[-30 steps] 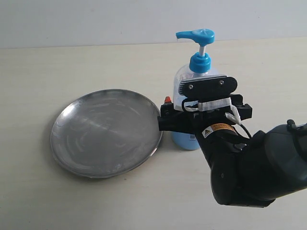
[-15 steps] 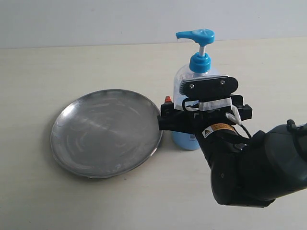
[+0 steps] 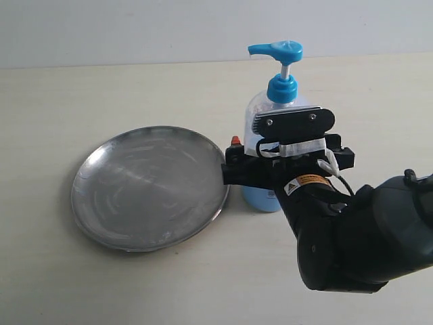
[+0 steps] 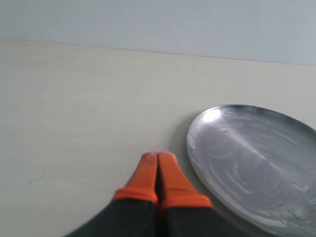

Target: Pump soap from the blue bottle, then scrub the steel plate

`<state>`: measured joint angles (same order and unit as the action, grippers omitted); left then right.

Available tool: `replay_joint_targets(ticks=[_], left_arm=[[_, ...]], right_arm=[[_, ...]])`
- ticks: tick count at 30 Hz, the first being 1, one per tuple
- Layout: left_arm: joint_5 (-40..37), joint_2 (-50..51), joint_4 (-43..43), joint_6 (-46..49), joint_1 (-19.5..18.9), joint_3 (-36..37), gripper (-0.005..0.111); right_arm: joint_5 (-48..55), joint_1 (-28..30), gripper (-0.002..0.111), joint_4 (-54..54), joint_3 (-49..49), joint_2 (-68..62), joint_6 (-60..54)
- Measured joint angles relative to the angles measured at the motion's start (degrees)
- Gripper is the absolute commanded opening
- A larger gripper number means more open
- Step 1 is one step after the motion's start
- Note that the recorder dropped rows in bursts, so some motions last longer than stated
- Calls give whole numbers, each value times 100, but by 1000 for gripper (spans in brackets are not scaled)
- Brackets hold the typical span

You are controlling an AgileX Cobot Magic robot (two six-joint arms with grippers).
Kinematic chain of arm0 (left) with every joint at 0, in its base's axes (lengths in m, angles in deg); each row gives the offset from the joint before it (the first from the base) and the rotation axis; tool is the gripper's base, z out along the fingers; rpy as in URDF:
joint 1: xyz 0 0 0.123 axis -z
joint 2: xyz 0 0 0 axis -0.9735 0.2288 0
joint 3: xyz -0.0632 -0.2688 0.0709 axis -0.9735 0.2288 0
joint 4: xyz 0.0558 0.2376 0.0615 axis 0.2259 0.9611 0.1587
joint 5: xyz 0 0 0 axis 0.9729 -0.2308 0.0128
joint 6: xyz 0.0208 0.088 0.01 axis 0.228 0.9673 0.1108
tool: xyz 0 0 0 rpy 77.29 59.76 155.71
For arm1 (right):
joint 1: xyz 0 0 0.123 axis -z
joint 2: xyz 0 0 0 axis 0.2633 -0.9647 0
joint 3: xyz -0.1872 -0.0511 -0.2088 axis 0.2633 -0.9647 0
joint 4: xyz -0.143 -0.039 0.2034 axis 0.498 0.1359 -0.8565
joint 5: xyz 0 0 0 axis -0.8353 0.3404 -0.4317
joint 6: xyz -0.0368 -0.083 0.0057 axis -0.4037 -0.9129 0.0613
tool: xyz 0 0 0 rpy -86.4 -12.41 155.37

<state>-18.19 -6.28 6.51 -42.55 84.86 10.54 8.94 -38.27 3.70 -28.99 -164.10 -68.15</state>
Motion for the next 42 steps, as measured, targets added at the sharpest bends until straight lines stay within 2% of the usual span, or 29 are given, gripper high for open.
replay_joint_targets(ticks=[27,30,37,42], left_arm=[[0,0,60,38,0,0,0],[0,0,95,72,0,0,0],[0,0,123,94,0,0,0],[0,0,123,94,0,0,0]], right_arm=[[0,0,103,85,0,-1,0],[0,0,96,85,0,-1,0],[-23,0,64,63,0,-11,0],[-33,0,57,63,0,-11,0]])
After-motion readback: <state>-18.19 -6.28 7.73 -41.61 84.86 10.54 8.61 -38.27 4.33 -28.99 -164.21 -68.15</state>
